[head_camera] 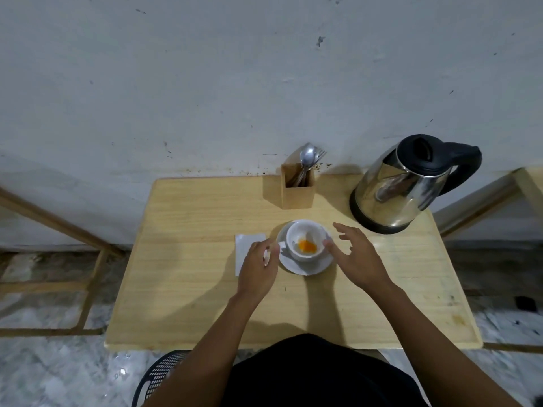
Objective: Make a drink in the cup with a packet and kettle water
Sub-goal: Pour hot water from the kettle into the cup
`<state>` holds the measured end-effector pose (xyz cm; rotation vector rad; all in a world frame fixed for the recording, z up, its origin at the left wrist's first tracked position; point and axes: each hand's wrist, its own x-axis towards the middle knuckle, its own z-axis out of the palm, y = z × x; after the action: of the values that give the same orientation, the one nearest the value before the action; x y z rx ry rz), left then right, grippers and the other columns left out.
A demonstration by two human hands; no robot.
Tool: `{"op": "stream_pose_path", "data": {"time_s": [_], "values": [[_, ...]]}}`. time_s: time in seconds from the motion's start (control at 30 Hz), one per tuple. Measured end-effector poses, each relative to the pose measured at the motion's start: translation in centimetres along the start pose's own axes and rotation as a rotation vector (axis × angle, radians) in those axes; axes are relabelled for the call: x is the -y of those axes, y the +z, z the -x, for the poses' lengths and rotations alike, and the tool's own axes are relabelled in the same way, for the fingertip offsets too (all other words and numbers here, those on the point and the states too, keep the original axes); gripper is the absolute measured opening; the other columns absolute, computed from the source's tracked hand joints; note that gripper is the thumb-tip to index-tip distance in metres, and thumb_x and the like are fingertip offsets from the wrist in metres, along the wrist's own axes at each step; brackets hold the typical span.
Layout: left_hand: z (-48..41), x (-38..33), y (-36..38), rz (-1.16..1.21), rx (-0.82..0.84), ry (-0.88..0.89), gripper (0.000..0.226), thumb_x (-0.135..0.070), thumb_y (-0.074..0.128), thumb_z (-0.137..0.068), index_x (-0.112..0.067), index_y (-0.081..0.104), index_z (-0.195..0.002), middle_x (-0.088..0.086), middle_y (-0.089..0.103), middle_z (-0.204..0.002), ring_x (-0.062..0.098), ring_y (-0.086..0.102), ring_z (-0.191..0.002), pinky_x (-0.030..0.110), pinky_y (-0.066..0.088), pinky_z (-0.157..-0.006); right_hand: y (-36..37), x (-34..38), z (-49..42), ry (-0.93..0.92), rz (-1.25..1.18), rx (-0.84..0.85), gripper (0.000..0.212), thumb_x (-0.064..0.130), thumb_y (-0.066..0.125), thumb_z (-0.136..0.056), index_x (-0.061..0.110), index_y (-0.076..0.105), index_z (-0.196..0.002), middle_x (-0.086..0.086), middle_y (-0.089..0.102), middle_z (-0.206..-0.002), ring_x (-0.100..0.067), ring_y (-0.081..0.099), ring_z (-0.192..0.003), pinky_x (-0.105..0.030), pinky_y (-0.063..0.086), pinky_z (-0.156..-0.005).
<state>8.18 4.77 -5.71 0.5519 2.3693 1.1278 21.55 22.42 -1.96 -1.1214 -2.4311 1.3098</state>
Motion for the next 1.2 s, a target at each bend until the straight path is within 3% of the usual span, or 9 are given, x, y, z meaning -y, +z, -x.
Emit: {"op": "stream_pose_path", "data": {"time_s": [0.17,0.4,0.5,0.6,0.73,0.87,0.93,1.1,1.2], "values": [[0.1,-2.5,1.6,0.075,0.012,-0.060,0.042,-0.043,0.043,-0.096,-0.020,0.053,-0.129,-0.008,0.053,-0.116,0.009,0.053,-0.101,0.024,0.040,-0.087,-4.1,-1.2,1.3,-0.015,-0.183,-0.146,0.013,0.027,0.060,-0.095,0.027,0.071,-0.101,0.013,0.066,-0.107,0.010,0.057,-0.096,-0.023,0.047,-0.080],[-1.2,-4.1,3.6,0.181,-0.162,-0.218,0.026,-0.030,0.058,-0.091,-0.010,0.066,-0.106,0.001,0.065,-0.097,0.020,0.061,-0.092,0.030,0.046,-0.079,-11.2,-2.4,0.0,-0.116,-0.155,-0.412,0.024,0.035,0.050,-0.099,0.025,0.064,-0.116,0.009,0.058,-0.115,0.003,0.056,-0.095,-0.022,0.047,-0.082],[-1.5,-4.7,4.1,0.179,-0.239,-0.271,0.022,-0.025,0.058,-0.091,-0.005,0.067,-0.096,0.006,0.065,-0.090,0.022,0.060,-0.085,0.029,0.042,-0.075,-14.6,-2.8,-2.2,-0.142,-0.110,-0.498,0.029,0.040,0.052,-0.097,0.026,0.060,-0.121,0.008,0.050,-0.125,-0.008,0.051,-0.113,-0.030,0.045,-0.093],[-1.4,-5.1,5.0,0.174,-0.308,-0.293,0.020,-0.019,0.057,-0.091,-0.001,0.065,-0.086,0.010,0.065,-0.084,0.025,0.060,-0.081,0.030,0.040,-0.073,-17.9,-2.7,-5.0,-0.150,-0.053,-0.539,0.036,0.041,0.056,-0.094,0.024,0.057,-0.126,0.002,0.045,-0.135,-0.012,0.041,-0.127,-0.027,0.036,-0.101],[-1.1,-6.1,6.1,0.156,-0.395,-0.326,0.020,-0.016,0.055,-0.091,-0.001,0.062,-0.080,0.010,0.062,-0.079,0.026,0.058,-0.080,0.031,0.039,-0.074,-21.1,-3.2,-8.8,-0.152,-0.019,-0.401,0.039,0.045,0.056,-0.093,0.024,0.056,-0.125,0.000,0.044,-0.133,-0.014,0.041,-0.124,-0.030,0.039,-0.101],[-1.0,-6.9,6.7,0.135,-0.432,-0.364,0.023,-0.018,0.052,-0.092,0.001,0.061,-0.082,0.012,0.062,-0.080,0.028,0.057,-0.080,0.034,0.039,-0.074,-24.2,-3.7,-12.1,-0.209,-0.137,-0.151,0.015,0.031,0.059,-0.094,0.021,0.060,-0.105,0.001,0.059,-0.111,-0.015,0.056,-0.104,-0.029,0.045,-0.091],[-1.1,-7.1,7.0,0.132,-0.444,-0.390,0.025,-0.019,0.050,-0.093,0.002,0.062,-0.085,0.015,0.063,-0.082,0.031,0.059,-0.082,0.035,0.041,-0.073,-25.5,-3.8,-13.5,-0.207,-0.152,-0.035,0.015,0.031,0.062,-0.092,0.017,0.064,-0.097,0.001,0.065,-0.099,-0.016,0.061,-0.095,-0.023,0.044,-0.079],[-1.2,-7.9,7.6,0.067,-0.478,-0.419,0.024,-0.018,0.048,-0.094,0.001,0.063,-0.091,0.017,0.063,-0.091,0.037,0.060,-0.095,0.039,0.042,-0.080,-26.4,-5.2,-15.9,-0.164,-0.120,0.119,0.053,0.063,0.066,-0.077,0.010,0.069,-0.080,-0.007,0.069,-0.077,-0.018,0.064,-0.072,-0.031,0.049,-0.070],[-1.4,-7.9,7.6,0.050,-0.506,-0.456,0.028,-0.020,0.051,-0.094,0.004,0.064,-0.099,0.023,0.067,-0.104,0.040,0.060,-0.101,0.044,0.045,-0.089,-26.6,-5.5,-16.6,-0.121,-0.103,0.152,0.079,0.076,0.064,-0.066,-0.003,0.064,-0.065,-0.011,0.057,-0.056,-0.016,0.053,-0.051,-0.028,0.043,-0.059]]}}
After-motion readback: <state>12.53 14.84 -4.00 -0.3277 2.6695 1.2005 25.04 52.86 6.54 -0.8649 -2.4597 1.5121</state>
